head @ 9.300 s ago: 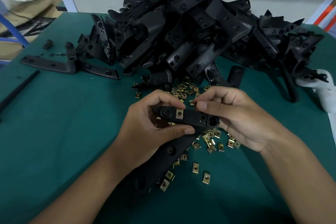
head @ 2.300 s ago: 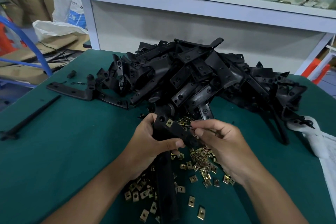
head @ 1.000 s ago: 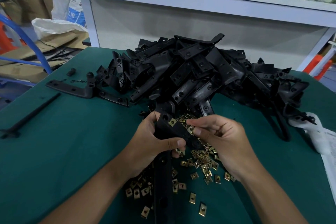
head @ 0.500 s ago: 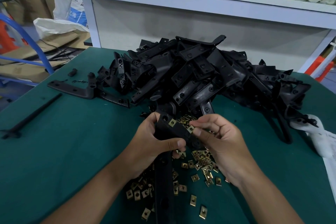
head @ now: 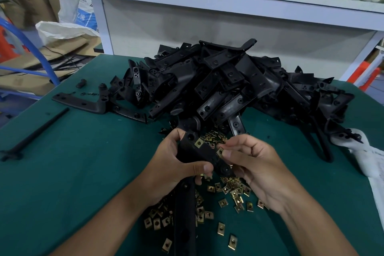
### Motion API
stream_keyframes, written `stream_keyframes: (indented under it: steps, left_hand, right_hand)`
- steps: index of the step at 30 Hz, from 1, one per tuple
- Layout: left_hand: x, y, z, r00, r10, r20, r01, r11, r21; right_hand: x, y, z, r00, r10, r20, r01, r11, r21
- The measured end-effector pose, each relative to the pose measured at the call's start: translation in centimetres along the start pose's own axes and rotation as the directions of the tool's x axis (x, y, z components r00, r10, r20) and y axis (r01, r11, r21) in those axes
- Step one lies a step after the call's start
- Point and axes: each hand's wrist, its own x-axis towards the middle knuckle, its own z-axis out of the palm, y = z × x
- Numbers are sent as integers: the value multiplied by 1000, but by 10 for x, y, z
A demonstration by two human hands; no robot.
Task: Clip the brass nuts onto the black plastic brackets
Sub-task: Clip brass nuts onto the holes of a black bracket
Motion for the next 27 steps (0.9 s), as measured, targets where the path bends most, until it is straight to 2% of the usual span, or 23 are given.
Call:
stream_keyframes:
  steps: [8,17,21,27]
  left_hand:
    - [0,1,2,999,4,32,-4,1000,-6]
    - [1,-3,-2,999,-22,38,21,999,28]
    - [2,-3,-2,999,1,32,-1,1000,25]
    - [2,-5,-3,999,10,33,-11,999,32]
  right_hand:
    - [-2,0,1,1000,11,-20,-13,996,-83]
    - [-3,-2,2,998,-27,-57,23,998,-65]
    - [-3,-1,4,999,-9,-31,5,994,-112]
    - [-2,-2,3,998,-9,-66,6,999,-43]
